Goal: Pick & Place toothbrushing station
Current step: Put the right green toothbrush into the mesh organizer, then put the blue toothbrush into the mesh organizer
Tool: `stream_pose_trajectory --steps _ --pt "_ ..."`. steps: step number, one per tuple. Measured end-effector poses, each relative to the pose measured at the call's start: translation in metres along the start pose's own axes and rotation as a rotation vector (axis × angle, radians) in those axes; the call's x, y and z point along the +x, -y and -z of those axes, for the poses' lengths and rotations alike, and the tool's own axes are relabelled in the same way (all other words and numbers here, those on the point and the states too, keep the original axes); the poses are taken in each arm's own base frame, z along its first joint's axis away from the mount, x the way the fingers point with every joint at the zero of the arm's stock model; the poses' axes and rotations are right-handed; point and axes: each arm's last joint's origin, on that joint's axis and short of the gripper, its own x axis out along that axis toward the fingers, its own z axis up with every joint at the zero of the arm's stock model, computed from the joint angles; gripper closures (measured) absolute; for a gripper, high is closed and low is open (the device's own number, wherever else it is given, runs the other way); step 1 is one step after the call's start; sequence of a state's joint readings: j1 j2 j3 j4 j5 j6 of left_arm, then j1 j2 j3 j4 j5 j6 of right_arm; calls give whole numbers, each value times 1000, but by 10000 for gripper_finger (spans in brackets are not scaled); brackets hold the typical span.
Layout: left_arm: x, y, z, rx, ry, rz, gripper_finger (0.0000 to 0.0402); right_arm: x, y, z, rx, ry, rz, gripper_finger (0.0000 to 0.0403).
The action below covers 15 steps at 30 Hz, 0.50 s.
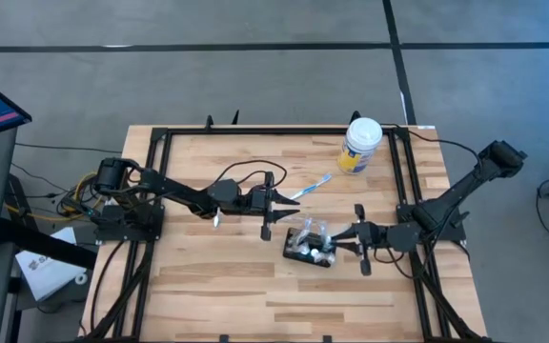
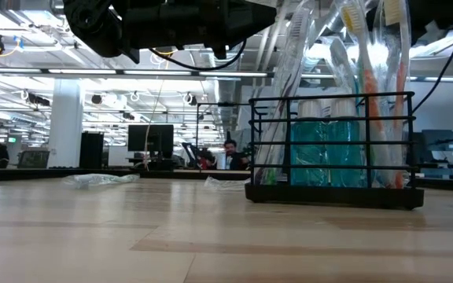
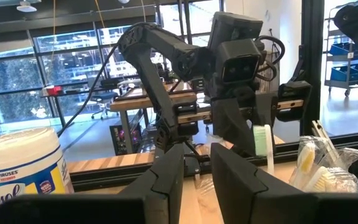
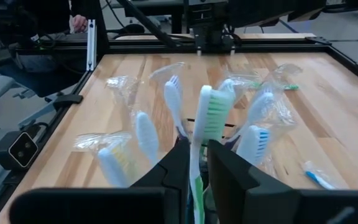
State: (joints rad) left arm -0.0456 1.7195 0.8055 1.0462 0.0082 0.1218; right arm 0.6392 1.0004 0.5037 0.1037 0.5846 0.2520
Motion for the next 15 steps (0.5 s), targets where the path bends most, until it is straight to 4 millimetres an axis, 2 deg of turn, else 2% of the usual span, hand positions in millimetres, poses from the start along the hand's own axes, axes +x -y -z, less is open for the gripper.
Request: stream_pose_trajectory --steps 9,15 --pt "0 0 1 0 -14 2 325 -1 0 0 1 0 -1 354" --pt "0 0 2 0 -18 2 325 -17 6 -14 3 85 -9 354"
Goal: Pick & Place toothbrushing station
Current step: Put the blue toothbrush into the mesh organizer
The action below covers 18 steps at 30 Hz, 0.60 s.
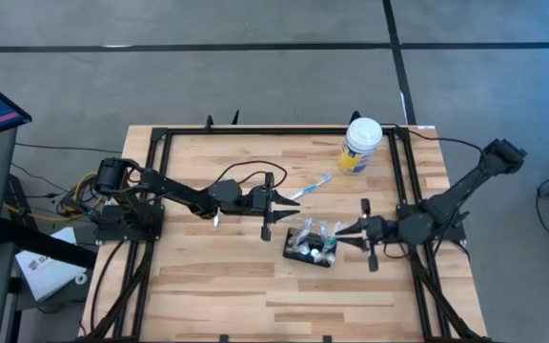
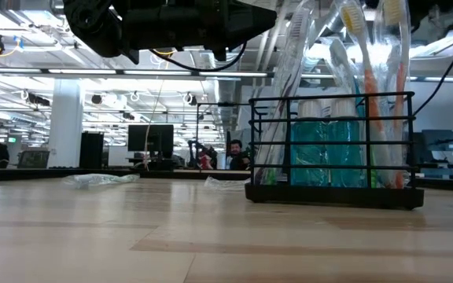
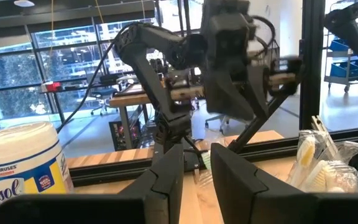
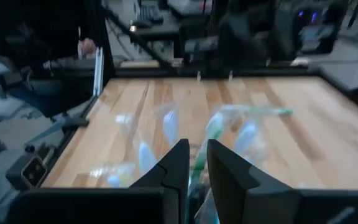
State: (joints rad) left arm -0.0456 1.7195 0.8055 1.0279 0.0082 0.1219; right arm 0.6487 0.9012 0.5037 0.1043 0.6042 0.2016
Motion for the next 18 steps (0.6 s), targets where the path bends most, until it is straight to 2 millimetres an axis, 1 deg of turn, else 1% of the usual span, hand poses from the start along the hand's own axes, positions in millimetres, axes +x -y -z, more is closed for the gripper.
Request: stream_pose_trajectory --steps 4,9,13,18 --pt "0 0 0 0 -2 0 325 -12 7 -12 -4 73 4 353" --pt "0 -9 5 2 -50 -39 325 -21 18 -18 15 113 106 353" --pt "-2 -24 16 -27 -142 -83 325 -23 26 -18 14 110 180 353" --pt "-8 -49 32 -106 -290 -148 325 -20 33 -16 29 90 232 353"
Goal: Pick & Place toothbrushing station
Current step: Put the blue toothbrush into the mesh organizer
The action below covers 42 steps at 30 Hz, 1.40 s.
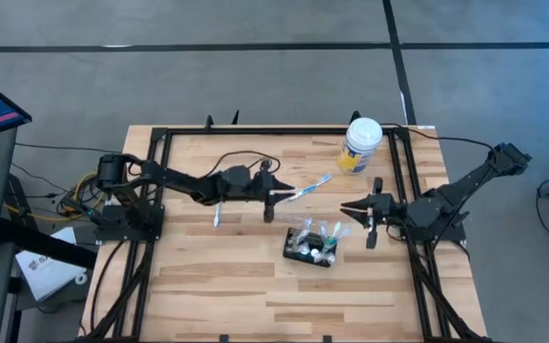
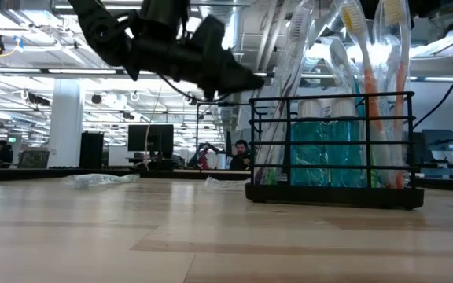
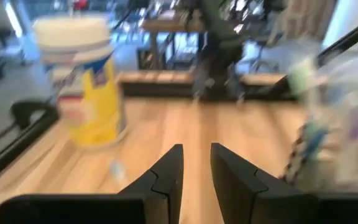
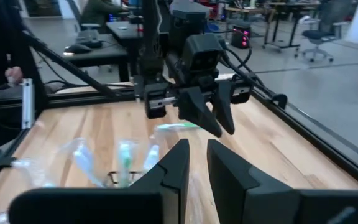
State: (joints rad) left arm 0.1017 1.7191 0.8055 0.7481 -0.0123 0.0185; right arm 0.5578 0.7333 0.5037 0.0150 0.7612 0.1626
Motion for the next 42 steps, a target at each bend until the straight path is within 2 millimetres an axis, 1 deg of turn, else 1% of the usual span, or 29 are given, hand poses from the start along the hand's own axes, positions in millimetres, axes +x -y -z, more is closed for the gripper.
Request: stream_pose_trajectory --steps 6,8,12,15,22,25,28,34,38,42 --pt "-2 -29 13 -38 -126 -51 325 5 7 1 7 -15 55 353" --pt "-2 -35 14 -58 -133 -42 325 7 10 1 6 -19 73 353" --pt "-1 -41 20 -68 -158 -54 325 9 14 2 3 -29 105 353" --pt "2 -41 26 -69 -175 -54 325 10 16 2 5 -28 113 353" --pt "17 -40 53 -75 -258 -48 325 11 16 2 6 -29 117 353" --pt "20 -37 60 -89 -277 -43 322 10 16 2 2 -33 113 353" --pt "21 -33 63 -86 -287 -35 310 10 16 4 -8 -44 115 353" --pt "23 -23 63 -73 -285 -51 271 12 15 6 -22 -62 117 353" --pt "26 -17 78 -51 -332 -104 253 15 13 9 -35 -77 120 353" --pt "27 -18 82 -56 -334 -118 243 19 11 12 -39 -92 122 353"
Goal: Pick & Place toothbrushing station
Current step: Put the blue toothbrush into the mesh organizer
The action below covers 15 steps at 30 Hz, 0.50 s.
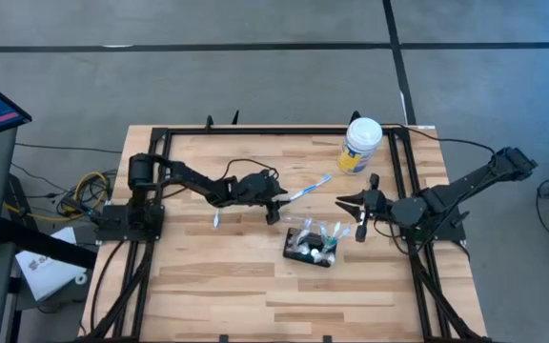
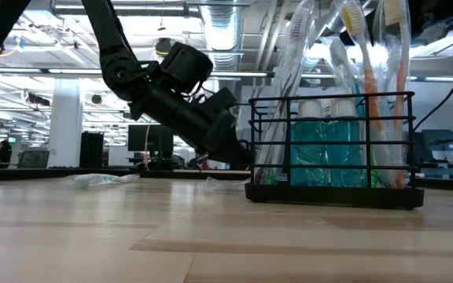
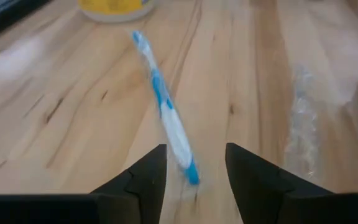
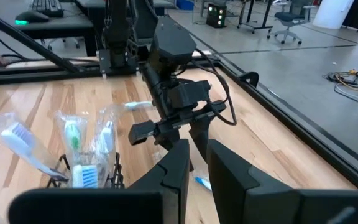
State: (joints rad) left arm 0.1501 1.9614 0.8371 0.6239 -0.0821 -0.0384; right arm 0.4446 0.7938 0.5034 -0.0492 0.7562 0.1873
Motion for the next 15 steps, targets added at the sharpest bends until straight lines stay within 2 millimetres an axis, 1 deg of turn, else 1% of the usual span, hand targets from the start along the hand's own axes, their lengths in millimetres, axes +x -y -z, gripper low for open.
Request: stream_pose_trajectory --steps 9,15 --pt "0 5 1 -16 0 14 235 4 -3 4 -15 -23 5 353" --pt "6 8 10 -10 -28 15 233 4 -3 4 -13 -22 5 353"
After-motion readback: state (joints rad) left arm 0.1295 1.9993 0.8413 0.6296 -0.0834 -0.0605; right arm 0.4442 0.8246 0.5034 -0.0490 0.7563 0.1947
